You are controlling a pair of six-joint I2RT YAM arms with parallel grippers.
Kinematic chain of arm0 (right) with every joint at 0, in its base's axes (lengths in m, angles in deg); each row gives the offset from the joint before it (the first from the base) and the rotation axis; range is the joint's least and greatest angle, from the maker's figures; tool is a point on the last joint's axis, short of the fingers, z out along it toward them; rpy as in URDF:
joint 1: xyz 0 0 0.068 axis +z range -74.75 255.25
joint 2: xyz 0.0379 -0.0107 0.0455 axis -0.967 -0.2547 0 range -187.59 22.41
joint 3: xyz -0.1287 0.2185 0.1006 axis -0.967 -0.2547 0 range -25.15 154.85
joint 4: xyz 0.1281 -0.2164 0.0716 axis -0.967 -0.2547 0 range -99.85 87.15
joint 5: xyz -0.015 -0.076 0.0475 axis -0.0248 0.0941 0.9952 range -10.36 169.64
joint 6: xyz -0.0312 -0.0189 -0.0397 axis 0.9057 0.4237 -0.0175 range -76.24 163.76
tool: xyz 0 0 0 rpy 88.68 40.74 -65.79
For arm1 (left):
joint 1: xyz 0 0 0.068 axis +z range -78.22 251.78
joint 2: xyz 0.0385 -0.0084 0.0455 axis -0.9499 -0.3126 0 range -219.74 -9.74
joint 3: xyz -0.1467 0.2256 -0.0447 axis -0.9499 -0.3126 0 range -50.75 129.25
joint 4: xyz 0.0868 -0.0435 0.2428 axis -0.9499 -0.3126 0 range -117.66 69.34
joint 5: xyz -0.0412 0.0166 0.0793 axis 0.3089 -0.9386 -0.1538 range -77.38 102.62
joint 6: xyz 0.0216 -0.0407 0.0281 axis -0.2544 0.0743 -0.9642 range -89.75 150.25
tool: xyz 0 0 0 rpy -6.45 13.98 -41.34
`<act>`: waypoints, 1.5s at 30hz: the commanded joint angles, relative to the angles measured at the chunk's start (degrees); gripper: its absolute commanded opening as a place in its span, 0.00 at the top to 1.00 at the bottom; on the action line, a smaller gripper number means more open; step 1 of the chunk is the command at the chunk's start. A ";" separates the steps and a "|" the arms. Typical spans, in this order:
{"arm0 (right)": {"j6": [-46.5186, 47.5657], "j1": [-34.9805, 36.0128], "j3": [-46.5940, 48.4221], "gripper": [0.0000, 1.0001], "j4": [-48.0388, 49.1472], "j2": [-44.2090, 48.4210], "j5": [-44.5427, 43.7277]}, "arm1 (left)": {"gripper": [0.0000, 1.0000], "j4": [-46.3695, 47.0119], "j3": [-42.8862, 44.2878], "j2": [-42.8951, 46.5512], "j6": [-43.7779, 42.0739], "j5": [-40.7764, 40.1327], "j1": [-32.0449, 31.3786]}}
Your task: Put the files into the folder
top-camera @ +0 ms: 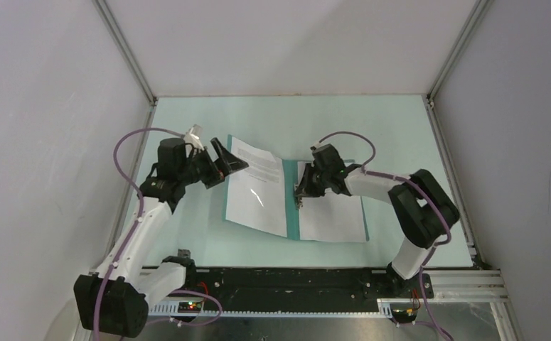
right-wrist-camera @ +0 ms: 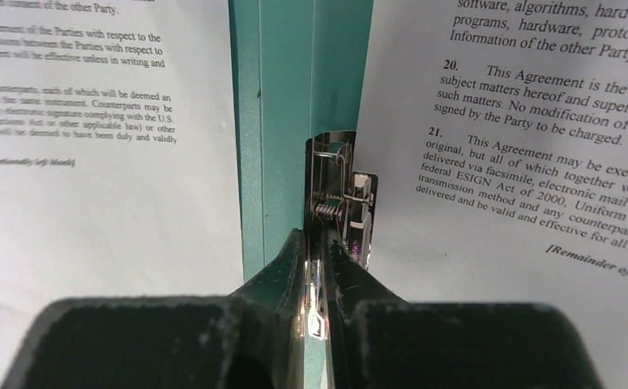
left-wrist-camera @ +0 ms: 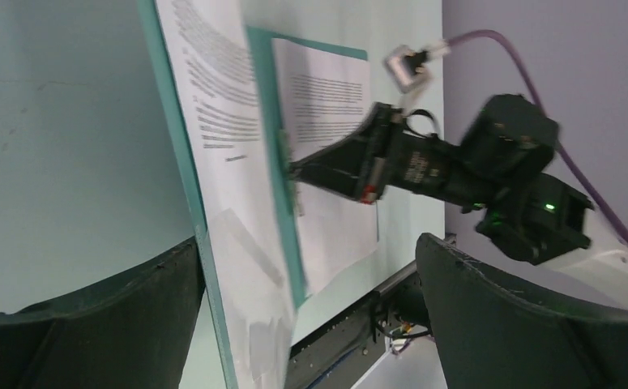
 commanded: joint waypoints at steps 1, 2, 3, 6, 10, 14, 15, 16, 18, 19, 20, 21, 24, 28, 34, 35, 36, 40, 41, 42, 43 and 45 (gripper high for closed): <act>-6.77 4.34 3.45 1.00 9.31 -4.66 -2.80 | 0.00 0.90 5.28 0.36 1.90 -6.51 -6.03; -8.22 5.52 3.83 1.00 11.01 -5.43 -2.60 | 0.00 0.94 5.92 -0.24 1.82 -7.57 -8.78; -8.77 6.09 4.55 1.00 11.66 -6.73 -2.54 | 0.00 0.97 7.52 -1.42 1.79 -10.32 -10.24; -10.33 7.70 5.82 1.00 13.04 -7.90 -1.56 | 0.00 0.93 11.24 -3.99 1.76 -16.19 -17.58; -9.52 6.16 5.66 0.67 9.07 -3.83 -1.91 | 0.00 0.69 16.53 -8.09 1.92 -23.87 -23.72; -9.71 1.93 2.12 0.50 5.33 6.38 -2.43 | 0.00 0.67 19.91 -12.58 1.50 -29.45 -28.98; -9.74 1.04 0.28 0.48 3.60 8.14 -2.73 | 0.00 0.69 21.04 -13.53 1.33 -29.89 -30.47; -9.71 -0.44 -0.61 0.45 2.94 11.27 -3.56 | 0.00 0.66 21.54 -15.48 1.24 -30.93 -31.23; -9.15 -2.61 -3.67 0.43 0.28 15.86 -5.33 | 0.00 0.71 23.05 -18.19 1.08 -32.71 -33.45; -8.84 -4.01 -4.30 0.42 -2.26 17.31 -6.24 | 0.00 0.71 24.42 -19.14 0.96 -33.37 -34.84; -8.05 -4.75 -5.85 0.41 -3.41 20.40 -8.22 | 0.00 0.71 25.16 -21.22 0.88 -34.06 -35.49; -7.37 -6.20 -6.67 0.40 -5.62 21.96 -9.18 | 0.00 0.76 26.75 -22.19 0.60 -34.44 -36.78; -6.35 -9.59 -10.75 0.38 -9.67 31.00 -12.89 | 0.00 0.86 29.98 -26.77 -0.29 -35.77 -39.37; -4.45 -13.78 -12.52 0.36 -18.34 42.06 -17.36 | 0.00 2.22 34.04 -32.60 -0.69 -33.48 -41.71; -2.56 -17.89 -12.59 0.31 -25.32 52.32 -21.60 | 0.00 10.46 32.76 -39.34 0.36 -26.86 -42.31; -2.38 -18.27 -12.63 0.31 -25.58 53.06 -21.38 | 0.00 12.68 32.07 -40.97 0.73 -25.18 -42.13; -2.33 -18.38 -12.63 0.30 -26.04 53.27 -21.30 | 0.00 14.04 30.78 -41.78 0.99 -24.25 -41.80; -2.20 -18.31 -12.64 0.29 -26.55 53.48 -20.83 | 0.00 22.00 26.73 -46.31 3.98 -19.67 -40.07; -2.11 -18.22 -12.59 0.28 -26.46 53.29 -20.77 | 0.00 23.26 26.40 -48.18 4.10 -18.44 -39.72; -2.04 -18.09 -12.54 0.28 -26.19 53.08 -20.64 | 0.00 23.72 26.00 -48.99 4.00 -17.80 -39.18; -1.99 -17.94 -12.57 0.28 -25.80 52.57 -20.43 | 0.00 24.13 25.91 -50.30 3.76 -17.01 -38.97; -1.90 -17.39 -12.58 0.28 -25.32 51.58 -20.32 | 0.00 23.97 25.88 -50.75 2.35 -17.03 -38.56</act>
